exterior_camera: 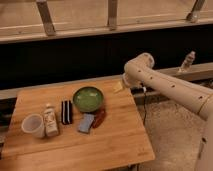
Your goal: Drag the ceramic bowl in a circle
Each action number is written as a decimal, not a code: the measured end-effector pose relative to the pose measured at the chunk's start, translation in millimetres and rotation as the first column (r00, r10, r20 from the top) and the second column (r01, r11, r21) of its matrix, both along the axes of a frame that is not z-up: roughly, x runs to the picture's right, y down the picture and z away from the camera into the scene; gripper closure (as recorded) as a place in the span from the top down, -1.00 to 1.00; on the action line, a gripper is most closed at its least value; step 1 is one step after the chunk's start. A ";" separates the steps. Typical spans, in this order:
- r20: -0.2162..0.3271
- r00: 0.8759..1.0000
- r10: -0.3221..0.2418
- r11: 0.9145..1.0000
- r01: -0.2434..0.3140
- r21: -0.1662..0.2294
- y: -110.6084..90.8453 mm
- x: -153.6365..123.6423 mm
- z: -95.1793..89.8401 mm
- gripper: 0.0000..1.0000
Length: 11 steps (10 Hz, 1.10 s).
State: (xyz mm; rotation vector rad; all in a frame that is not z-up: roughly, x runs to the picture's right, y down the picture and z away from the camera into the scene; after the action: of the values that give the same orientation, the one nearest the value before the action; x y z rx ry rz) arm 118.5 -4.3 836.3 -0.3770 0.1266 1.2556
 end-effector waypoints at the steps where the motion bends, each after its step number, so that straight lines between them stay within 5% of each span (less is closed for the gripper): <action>1: 0.000 1.000 0.000 1.000 0.000 0.000 0.0 0.0 0.0 0.60; 8: 0.005 1.000 0.002 1.000 -0.002 -0.017 -6.3 -6.1 3.3 0.60; 11: 0.044 0.998 -0.047 0.998 0.049 -0.035 -16.0 -66.3 15.2 0.60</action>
State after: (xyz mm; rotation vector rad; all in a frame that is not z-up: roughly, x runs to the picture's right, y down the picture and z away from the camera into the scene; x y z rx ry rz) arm 52.3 -20.3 851.5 -0.4300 0.1209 1.1984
